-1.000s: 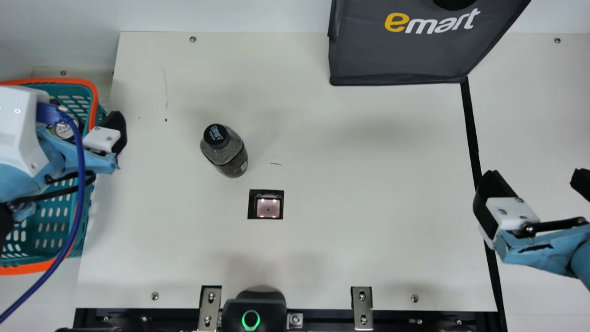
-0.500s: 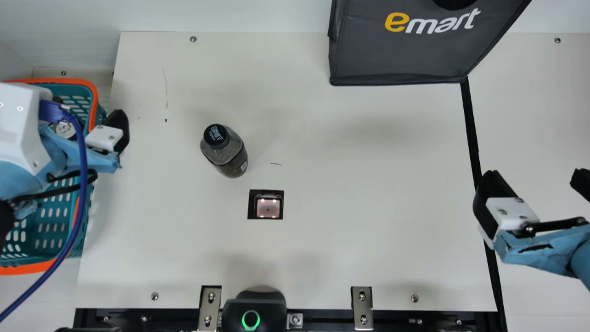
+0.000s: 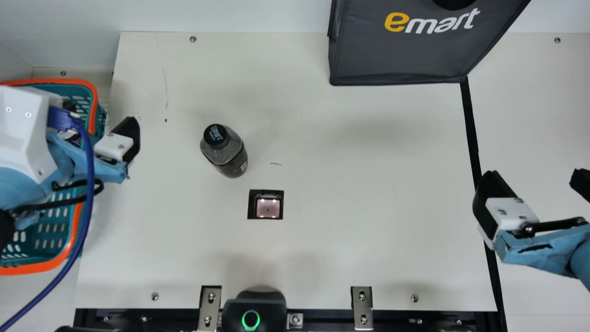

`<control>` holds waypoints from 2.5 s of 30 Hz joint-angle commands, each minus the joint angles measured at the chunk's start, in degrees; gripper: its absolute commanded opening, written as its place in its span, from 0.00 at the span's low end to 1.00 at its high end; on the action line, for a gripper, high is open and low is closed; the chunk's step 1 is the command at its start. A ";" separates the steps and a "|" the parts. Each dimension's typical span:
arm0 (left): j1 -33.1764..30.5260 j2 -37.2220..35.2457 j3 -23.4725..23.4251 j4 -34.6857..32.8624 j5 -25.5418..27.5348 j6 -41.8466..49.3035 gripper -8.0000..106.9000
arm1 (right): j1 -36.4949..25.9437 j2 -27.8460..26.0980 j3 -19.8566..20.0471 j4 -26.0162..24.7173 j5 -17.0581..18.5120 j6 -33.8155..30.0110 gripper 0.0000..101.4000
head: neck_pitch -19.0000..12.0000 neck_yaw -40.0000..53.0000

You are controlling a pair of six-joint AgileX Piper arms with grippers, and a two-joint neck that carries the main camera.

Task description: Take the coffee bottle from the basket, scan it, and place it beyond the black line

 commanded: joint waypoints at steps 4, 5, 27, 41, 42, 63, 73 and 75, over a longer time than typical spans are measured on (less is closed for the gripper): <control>-2.92 -0.53 -0.61 0.98 1.71 -1.68 0.85 | 0.00 0.00 0.00 0.00 0.00 0.00 0.90 | -1.48 0.00; -3.52 -0.56 -0.77 1.21 1.96 -2.03 0.85 | 0.00 0.00 0.00 0.00 0.00 0.00 0.90 | -1.48 0.00; -18.01 4.48 -6.05 5.64 6.70 -10.74 0.85 | 0.00 0.00 0.00 0.00 0.00 0.00 0.90 | -1.48 0.00; -22.29 10.17 -9.38 8.56 9.06 -15.63 0.85 | 0.00 0.00 0.00 0.00 0.00 0.00 0.90 | -1.48 0.00; -22.60 10.55 -9.48 8.99 9.04 -16.30 0.85 | 0.00 0.00 0.00 0.00 0.00 0.00 0.90 | -1.48 0.00; -29.58 20.96 -12.96 22.34 8.56 -39.05 0.85 | 0.00 0.00 0.00 0.00 0.00 0.00 0.90 | -1.48 0.00; -30.78 24.92 -14.54 26.53 9.09 -45.88 0.85 | 0.00 0.00 0.00 0.00 0.06 0.00 0.90 | -1.48 0.00; -30.79 25.38 -14.58 27.00 9.14 -46.62 0.85 | 0.00 0.00 0.00 0.00 0.06 0.00 0.90 | -1.48 0.00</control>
